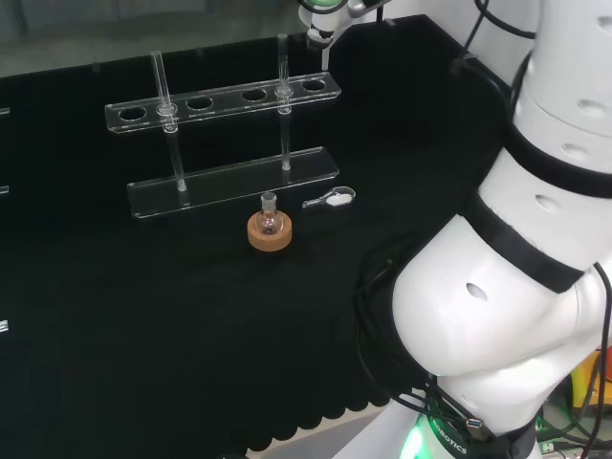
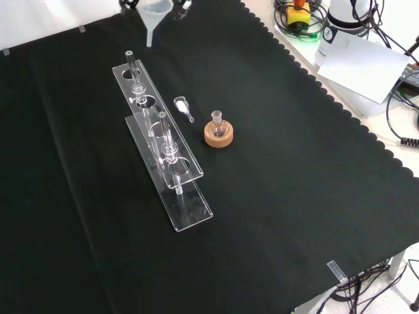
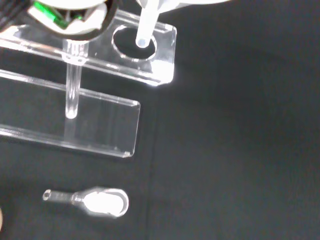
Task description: Place the funnel on the round-bottom flask.
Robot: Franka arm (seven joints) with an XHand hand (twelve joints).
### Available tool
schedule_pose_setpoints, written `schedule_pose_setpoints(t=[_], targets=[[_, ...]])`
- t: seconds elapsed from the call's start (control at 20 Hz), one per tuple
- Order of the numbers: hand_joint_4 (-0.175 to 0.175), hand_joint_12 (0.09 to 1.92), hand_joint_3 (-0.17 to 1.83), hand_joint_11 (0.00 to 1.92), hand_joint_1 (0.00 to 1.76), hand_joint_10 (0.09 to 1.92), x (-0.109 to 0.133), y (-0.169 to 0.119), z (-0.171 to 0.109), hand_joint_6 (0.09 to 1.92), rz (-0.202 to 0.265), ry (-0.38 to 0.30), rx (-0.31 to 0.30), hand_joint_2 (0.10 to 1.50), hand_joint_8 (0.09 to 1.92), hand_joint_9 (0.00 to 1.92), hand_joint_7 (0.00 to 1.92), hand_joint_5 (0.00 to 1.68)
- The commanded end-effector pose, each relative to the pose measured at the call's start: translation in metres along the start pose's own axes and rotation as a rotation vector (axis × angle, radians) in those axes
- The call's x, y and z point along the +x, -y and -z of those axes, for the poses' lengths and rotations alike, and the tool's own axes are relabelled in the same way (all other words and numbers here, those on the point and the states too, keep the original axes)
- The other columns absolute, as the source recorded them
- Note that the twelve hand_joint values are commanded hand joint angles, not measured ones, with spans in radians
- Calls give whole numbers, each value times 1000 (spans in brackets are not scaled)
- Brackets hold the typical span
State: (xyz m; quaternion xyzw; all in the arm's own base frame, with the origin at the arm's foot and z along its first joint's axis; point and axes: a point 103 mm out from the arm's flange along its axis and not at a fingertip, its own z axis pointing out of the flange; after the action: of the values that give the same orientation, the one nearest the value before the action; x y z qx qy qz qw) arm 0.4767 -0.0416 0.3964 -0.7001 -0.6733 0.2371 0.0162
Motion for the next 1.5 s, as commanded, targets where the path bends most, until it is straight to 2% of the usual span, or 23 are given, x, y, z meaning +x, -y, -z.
schedule_pose_setpoints(t=[0.05, 0.25, 0.45, 0.75, 1.0, 1.2, 1.5], targets=[[14, 1326, 688, 644, 934, 550, 4, 52, -9, 128, -8, -4, 28, 594, 694, 771, 425, 598], [14, 1324, 691, 645, 935, 545, 19, 73, -25, 137, -6, -5, -6, 595, 694, 779, 430, 605], [14, 1318, 699, 649, 936, 527, 52, 90, -40, 158, 26, -3, 15, 592, 687, 792, 437, 603], [14, 1314, 705, 653, 938, 518, 97, 92, -64, 179, 93, -16, 60, 591, 686, 804, 449, 604], [14, 1308, 710, 656, 939, 509, 131, 86, -78, 204, 140, 4, 86, 589, 684, 809, 453, 596], [14, 1306, 715, 655, 940, 496, 144, 77, -85, 288, 157, 24, 106, 588, 682, 816, 455, 564], [14, 1303, 719, 656, 941, 495, 148, 65, -91, 393, 165, 29, 122, 587, 685, 818, 455, 523]])
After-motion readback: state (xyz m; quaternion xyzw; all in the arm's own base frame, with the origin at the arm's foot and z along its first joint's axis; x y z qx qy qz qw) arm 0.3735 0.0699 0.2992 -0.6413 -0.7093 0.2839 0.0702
